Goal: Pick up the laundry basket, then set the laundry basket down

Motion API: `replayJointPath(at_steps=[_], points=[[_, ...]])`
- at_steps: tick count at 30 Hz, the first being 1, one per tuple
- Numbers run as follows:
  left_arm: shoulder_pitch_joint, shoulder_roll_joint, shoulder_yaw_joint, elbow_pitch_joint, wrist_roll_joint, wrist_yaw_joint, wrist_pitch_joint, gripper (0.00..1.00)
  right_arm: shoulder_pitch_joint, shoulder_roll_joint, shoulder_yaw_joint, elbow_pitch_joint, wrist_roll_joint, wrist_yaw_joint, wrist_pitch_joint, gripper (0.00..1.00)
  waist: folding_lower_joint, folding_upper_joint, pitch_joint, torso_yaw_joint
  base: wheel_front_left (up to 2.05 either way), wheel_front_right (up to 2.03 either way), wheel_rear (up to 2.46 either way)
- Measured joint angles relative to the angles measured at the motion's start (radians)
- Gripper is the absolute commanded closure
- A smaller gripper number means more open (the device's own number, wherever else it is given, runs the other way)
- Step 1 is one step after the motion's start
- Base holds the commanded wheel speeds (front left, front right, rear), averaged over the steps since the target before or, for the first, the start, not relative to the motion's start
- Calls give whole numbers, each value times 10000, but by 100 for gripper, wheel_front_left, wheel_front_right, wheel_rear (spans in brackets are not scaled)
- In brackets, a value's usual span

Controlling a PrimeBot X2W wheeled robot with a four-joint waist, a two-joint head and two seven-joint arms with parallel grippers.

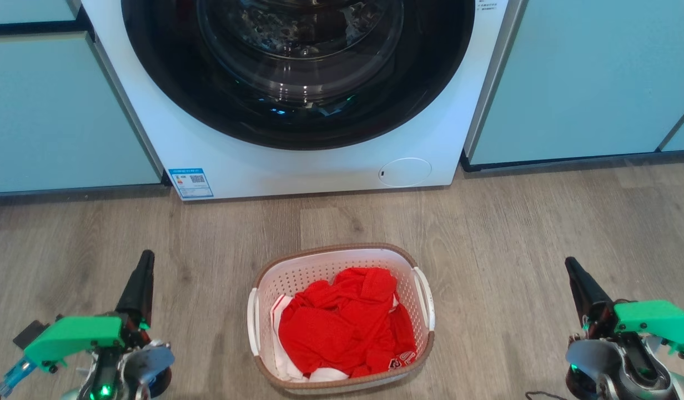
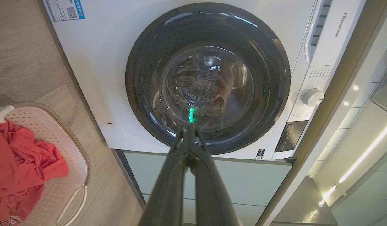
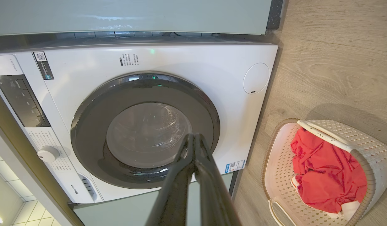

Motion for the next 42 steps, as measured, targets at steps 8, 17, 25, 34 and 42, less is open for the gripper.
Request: replayJointPath(at_steps=[8,17,25,34,42], points=[[-1,-6,2,0,0,0,38,100,0,13,-4,0,0,0,0,100,0,0,0,0,0,0,0],[-3,-19,8,2,0,0,38,100,0,21,-12,0,0,0,2,100,0,0,0,0,0,0,0],[-12,-25,12,2,0,0,38,100,0,23,-15,0,0,0,2,100,0,0,0,0,0,0,0],[-13,-27,15,2,0,0,38,0,0,27,-21,0,0,0,2,0,0,0,0,0,0,0,0],[728,-130,-12,706,0,13,-38,0,595,128,23,665,0,-2,-46,0,0,0,5,-2,0,0,0]])
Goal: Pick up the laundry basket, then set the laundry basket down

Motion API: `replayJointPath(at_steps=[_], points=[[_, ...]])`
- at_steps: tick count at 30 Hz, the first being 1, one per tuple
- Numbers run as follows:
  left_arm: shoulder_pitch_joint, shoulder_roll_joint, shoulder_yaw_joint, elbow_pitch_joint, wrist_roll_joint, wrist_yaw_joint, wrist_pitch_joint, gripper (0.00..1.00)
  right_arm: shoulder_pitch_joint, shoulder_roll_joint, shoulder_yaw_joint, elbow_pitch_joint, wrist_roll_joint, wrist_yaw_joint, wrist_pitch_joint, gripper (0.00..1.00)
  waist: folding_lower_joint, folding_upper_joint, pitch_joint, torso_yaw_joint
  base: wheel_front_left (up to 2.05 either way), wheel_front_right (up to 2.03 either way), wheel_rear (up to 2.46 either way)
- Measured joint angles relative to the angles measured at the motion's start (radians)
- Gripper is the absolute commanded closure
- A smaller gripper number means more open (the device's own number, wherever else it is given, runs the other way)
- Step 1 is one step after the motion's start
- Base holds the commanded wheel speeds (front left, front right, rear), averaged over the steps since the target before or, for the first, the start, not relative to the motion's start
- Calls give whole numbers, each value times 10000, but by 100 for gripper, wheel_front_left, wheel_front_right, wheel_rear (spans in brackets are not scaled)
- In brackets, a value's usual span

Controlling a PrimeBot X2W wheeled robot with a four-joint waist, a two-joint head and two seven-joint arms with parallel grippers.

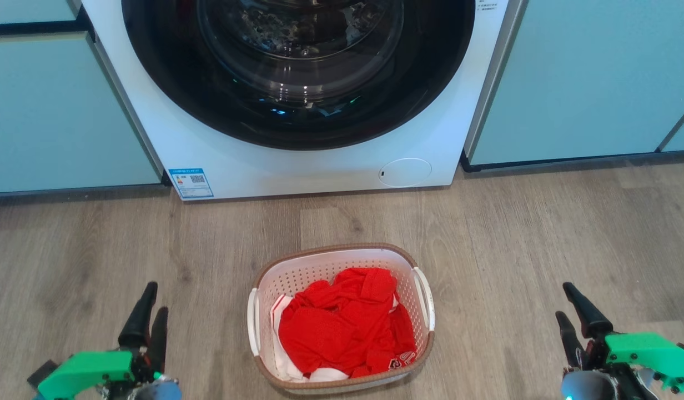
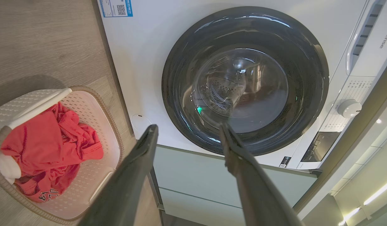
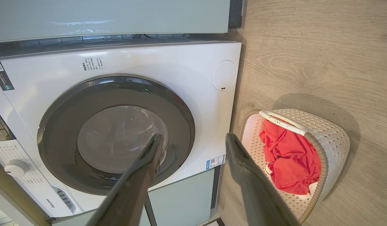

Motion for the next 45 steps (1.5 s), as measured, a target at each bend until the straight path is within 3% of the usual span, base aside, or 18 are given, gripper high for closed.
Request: replayJointPath(at_steps=[13,26,45], points=[[-92,-4,48,-184,520,-2,-357,0,-11,0,-12,-295,-709,0,-326,0,0,0,30,-1,0,0,0],[-108,-8,125,-911,2040,104,-744,0,-52,2,-27,-708,-2242,0,-759,0,0,0,47,52,0,0,0],[-303,-6,-585,-2811,5381,1241,-1269,0,-576,0,347,-2249,-5873,0,-1292,0,0,0,116,135,0,0,0]])
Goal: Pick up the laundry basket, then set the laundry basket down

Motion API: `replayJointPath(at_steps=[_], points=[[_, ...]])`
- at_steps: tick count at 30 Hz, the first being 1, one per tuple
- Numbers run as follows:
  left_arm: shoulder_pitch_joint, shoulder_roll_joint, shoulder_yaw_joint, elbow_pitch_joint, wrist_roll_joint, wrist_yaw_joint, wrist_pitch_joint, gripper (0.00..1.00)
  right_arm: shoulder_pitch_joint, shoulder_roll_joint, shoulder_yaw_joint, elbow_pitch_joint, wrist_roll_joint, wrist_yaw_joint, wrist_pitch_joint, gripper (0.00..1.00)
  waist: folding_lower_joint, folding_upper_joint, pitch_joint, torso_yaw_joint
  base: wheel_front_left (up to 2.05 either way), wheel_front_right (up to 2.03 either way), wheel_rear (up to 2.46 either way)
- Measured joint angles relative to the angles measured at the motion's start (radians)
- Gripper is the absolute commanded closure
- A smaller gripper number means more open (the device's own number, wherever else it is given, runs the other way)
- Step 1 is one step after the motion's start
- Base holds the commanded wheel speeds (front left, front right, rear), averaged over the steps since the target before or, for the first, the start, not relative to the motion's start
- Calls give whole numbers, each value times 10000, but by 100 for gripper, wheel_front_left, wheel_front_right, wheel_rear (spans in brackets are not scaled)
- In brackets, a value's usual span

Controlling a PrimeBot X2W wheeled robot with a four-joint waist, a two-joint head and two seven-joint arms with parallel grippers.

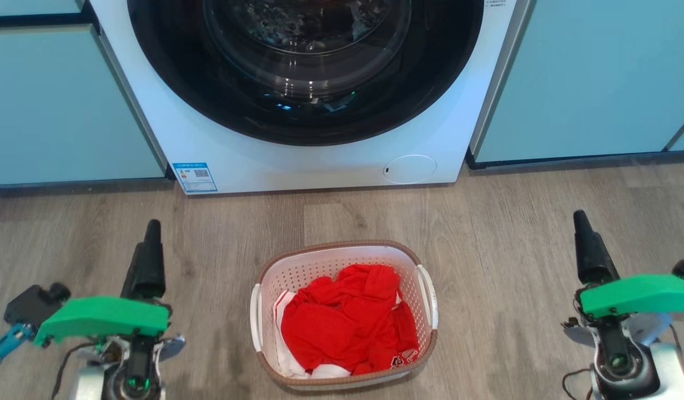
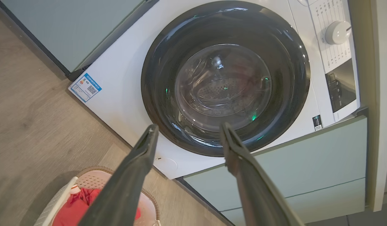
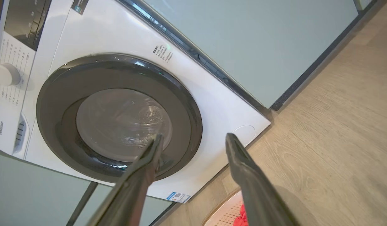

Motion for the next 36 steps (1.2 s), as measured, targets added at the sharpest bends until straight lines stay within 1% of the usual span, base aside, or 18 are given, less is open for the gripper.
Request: replayJointPath(at_steps=[2,5,7,10,13,15,16,18,21,24,25,26,28,30,31,33,34,36], points=[[-2,0,-125,-155,479,96,-40,0,0,0,86,-105,-397,0,-40,0,0,0,2,10,0,0,0],[-28,2,-355,-343,1248,387,-144,0,0,-2,268,-211,-1011,0,-132,0,0,0,0,32,0,0,0],[-43,25,-644,-500,1852,460,-180,0,-1,-6,449,-288,-1501,0,-198,0,0,0,3,48,0,0,0],[-230,316,-1423,-696,2767,943,-297,0,-41,-35,920,-374,-2378,0,-261,0,0,0,12,75,0,0,0],[-363,573,-2084,-702,3181,1620,-385,0,-207,-40,1057,-405,-2905,0,-339,0,0,0,5,100,0,0,0],[-368,748,-2454,-562,3361,1941,-439,0,-241,-48,1198,-466,-3252,0,-426,0,0,0,-2,124,0,0,0],[-368,938,-2786,-357,3559,2194,-489,0,-240,-48,1308,-474,-3561,0,-439,0,0,0,-12,144,0,0,0],[-376,1099,-3095,-161,3697,2370,-531,0,-240,-52,1411,-477,-3864,0,-535,0,0,0,-23,159,0,0,0],[-424,1267,-3519,115,3925,2452,-617,0,-240,-54,1572,-500,-4195,0,-639,0,0,0,-36,180,0,0,0],[-570,1321,-3799,313,3952,2418,-704,0,-241,-56,1680,-502,-4458,0,-713,0,0,0,-46,192,0,0,0],[-640,1369,-3919,343,3985,2290,-711,0,-240,-56,1701,-468,-4531,0,-750,0,0,0,-51,194,0,0,0],[-640,1369,-3919,343,3985,2290,-711,0,-240,-56,1701,-468,-4531,0,-750,0,0,0,-51,194,0,0,0],[-746,1400,-4054,499,4031,2015,-792,0,-232,-58,1741,-205,-4702,2,-790,0,0,0,-74,197,0,0,0],[-755,1358,-3969,560,3979,1912,-844,0,-231,-58,1791,10,-4803,2,-867,0,0,0,-93,207,0,0,0],[-755,1335,-3910,591,3933,1793,-882,0,-232,-58,1824,69,-4878,2,-872,0,0,0,-97,210,0,0,0],[-755,1275,-3854,629,3931,1442,-957,0,-236,-56,1883,198,-5039,2,-926,0,0,0,-101,213,0,0,0],[-753,1189,-3824,671,3894,1156,-972,0,-238,-58,1881,278,-5045,2,-961,0,0,0,-106,215,0,0,0],[-746,1064,-3789,968,3580,424,-1055,0,-240,-58,1914,384,-5158,2,-984,0,0,0,-122,219,0,0,0]])
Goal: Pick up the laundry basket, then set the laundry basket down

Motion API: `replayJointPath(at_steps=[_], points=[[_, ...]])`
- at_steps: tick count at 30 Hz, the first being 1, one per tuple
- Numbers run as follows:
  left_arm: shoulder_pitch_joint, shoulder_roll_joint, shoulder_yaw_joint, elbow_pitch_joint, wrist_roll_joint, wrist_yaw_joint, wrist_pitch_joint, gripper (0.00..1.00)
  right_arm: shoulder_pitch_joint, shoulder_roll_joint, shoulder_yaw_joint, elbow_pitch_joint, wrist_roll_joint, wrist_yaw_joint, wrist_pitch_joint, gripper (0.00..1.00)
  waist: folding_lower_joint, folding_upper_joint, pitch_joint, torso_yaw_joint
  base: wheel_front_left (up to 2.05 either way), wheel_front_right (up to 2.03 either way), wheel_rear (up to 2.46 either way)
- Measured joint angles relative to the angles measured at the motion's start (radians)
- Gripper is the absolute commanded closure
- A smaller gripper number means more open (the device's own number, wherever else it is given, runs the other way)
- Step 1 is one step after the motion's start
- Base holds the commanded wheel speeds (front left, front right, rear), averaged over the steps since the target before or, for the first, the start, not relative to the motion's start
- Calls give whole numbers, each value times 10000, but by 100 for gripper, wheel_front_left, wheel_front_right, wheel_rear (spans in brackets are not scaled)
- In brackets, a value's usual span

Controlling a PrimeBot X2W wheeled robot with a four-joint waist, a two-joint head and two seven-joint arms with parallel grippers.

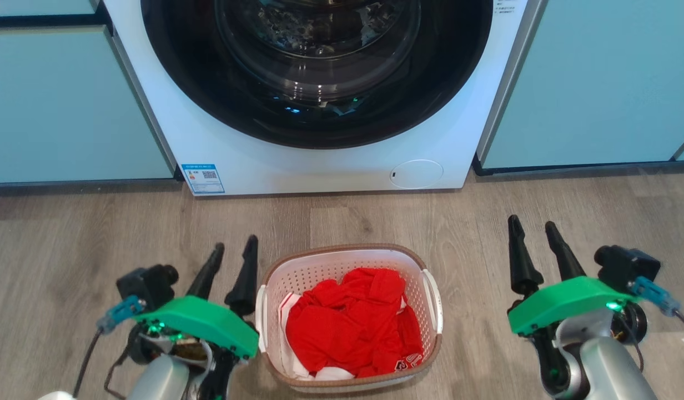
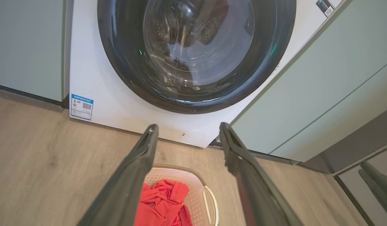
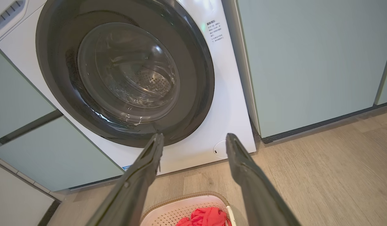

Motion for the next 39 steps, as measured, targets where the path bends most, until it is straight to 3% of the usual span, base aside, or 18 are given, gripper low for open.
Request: replayJointPath(at_steps=[7,11,19,28,39], points=[[9,-255,184,1035,334,-1254,-178,0,-121,0,290,228,-708,0,-245,0,0,0,-40,41,0,0,0],[-30,-349,272,976,1254,-1267,-268,0,-195,0,370,211,-1243,0,-349,0,0,0,-35,82,0,0,0],[-51,-673,913,-966,3714,-38,-546,0,-201,-2,564,-449,-2157,0,-585,0,0,0,45,139,0,0,0],[130,-838,872,-2545,5547,1158,-796,0,-200,-8,740,-1350,-3319,0,-867,0,0,0,65,203,0,0,0],[264,-316,-54,-3122,7321,2907,-1149,0,-197,-19,953,-2345,-4936,0,-1198,0,0,0,113,254,0,0,0]])
